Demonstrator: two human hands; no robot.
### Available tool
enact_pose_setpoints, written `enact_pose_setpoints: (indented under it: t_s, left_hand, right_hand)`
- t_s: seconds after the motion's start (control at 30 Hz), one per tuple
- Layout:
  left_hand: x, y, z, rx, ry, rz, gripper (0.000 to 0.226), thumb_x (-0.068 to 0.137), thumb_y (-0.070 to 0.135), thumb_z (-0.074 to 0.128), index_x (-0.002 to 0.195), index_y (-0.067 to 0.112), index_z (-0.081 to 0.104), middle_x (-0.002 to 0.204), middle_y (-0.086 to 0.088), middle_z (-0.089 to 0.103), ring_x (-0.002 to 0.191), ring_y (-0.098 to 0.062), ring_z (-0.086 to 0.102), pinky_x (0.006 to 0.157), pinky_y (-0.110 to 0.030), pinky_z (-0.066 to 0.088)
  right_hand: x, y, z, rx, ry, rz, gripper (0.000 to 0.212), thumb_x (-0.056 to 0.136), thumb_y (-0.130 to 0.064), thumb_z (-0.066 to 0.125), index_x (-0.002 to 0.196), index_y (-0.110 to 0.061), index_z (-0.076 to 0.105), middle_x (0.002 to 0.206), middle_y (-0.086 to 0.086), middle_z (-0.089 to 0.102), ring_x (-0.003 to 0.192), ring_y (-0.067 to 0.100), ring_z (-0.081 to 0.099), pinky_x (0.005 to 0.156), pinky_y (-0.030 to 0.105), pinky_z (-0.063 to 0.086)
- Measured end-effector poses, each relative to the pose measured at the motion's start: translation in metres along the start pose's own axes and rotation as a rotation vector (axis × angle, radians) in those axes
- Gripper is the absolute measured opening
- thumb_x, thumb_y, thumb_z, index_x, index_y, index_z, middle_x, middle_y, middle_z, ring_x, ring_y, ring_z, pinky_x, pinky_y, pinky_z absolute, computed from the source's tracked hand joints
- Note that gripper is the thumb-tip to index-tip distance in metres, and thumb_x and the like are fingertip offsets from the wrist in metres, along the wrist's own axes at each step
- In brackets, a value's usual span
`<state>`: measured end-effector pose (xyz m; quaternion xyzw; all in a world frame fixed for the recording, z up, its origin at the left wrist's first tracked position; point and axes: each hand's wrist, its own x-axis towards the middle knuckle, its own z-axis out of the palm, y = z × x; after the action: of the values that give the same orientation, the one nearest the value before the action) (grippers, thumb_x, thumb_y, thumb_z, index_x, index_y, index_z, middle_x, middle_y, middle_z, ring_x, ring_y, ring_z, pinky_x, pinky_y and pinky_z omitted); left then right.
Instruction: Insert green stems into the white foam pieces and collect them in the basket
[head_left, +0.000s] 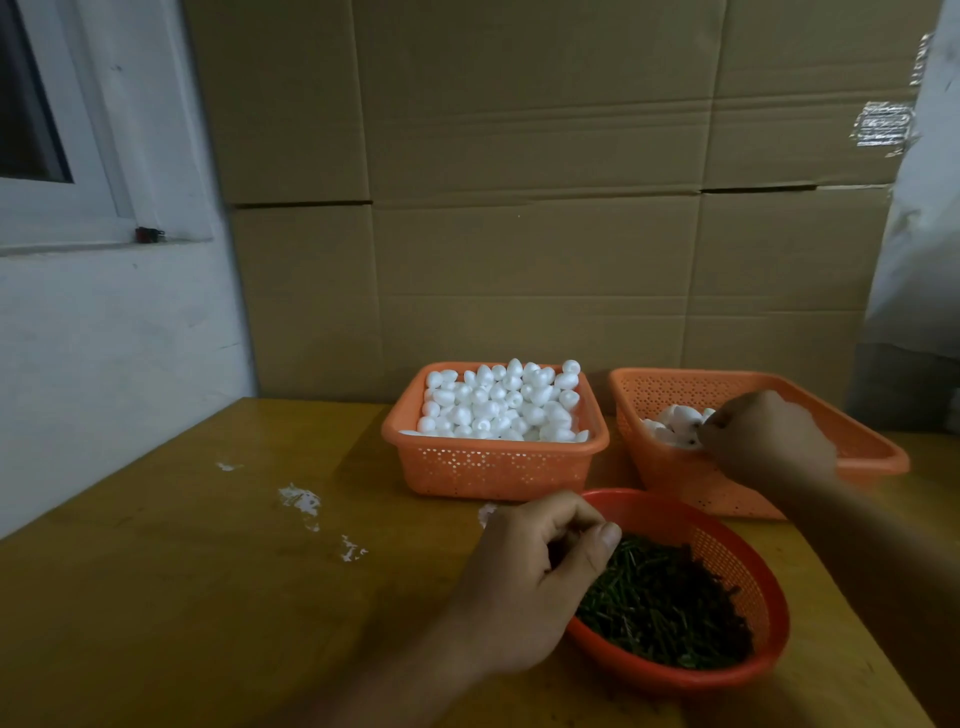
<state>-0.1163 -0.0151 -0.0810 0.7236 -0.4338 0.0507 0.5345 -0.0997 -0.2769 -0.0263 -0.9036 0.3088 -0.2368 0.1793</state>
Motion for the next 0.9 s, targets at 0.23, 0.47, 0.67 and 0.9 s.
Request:
enact_pose_setpoints:
  t_s: [0.23, 0.47, 0.67, 0.9]
  left_hand:
    - [0.000, -0.001, 0.000, 0.002, 0.003, 0.010, 0.022, 0.098, 0.043, 0.054, 0.088, 0.026, 0.065, 0.071, 0.019, 0.058, 0.068, -0.003, 0.056, 0.062, -0.021, 0.044]
    - [0.000, -0.002, 0.000, -0.002, 0.002, 0.022, 0.021, 0.098, 0.043, 0.054, 0.087, 0.028, 0.064, 0.069, 0.016, 0.057, 0.065, -0.005, 0.055, 0.059, -0.025, 0.045]
    - [0.002, -0.005, -0.002, 0.023, 0.047, 0.042, 0.027, 0.097, 0.045, 0.053, 0.073, 0.033, 0.054, 0.060, 0.013, 0.050, 0.055, -0.007, 0.047, 0.051, -0.032, 0.040]
    - [0.010, -0.008, -0.013, 0.048, 0.147, 0.030, 0.042, 0.097, 0.042, 0.055, 0.058, 0.031, 0.043, 0.051, 0.013, 0.042, 0.048, -0.003, 0.039, 0.047, -0.024, 0.034]
  right_hand:
    - [-0.006, -0.014, -0.006, -0.083, -0.102, 0.036, 0.026, 0.090, -0.038, 0.059, 0.091, -0.015, 0.073, 0.083, 0.010, 0.067, 0.089, 0.032, 0.063, 0.085, 0.048, 0.056]
    - [-0.013, -0.006, -0.006, -0.005, 0.001, -0.070, 0.037, 0.094, -0.022, 0.051, 0.060, -0.012, 0.062, 0.059, 0.006, 0.057, 0.073, 0.028, 0.056, 0.060, 0.033, 0.046]
    - [-0.049, -0.006, -0.016, 0.215, 0.075, -0.292, 0.028, 0.094, -0.015, 0.056, 0.074, -0.006, 0.073, 0.052, 0.007, 0.061, 0.041, 0.024, 0.049, 0.048, 0.030, 0.034]
    - [-0.106, -0.007, -0.012, 0.337, -0.025, -0.422, 0.035, 0.093, -0.017, 0.063, 0.125, -0.028, 0.067, 0.093, -0.007, 0.076, 0.071, 0.001, 0.067, 0.063, 0.028, 0.051]
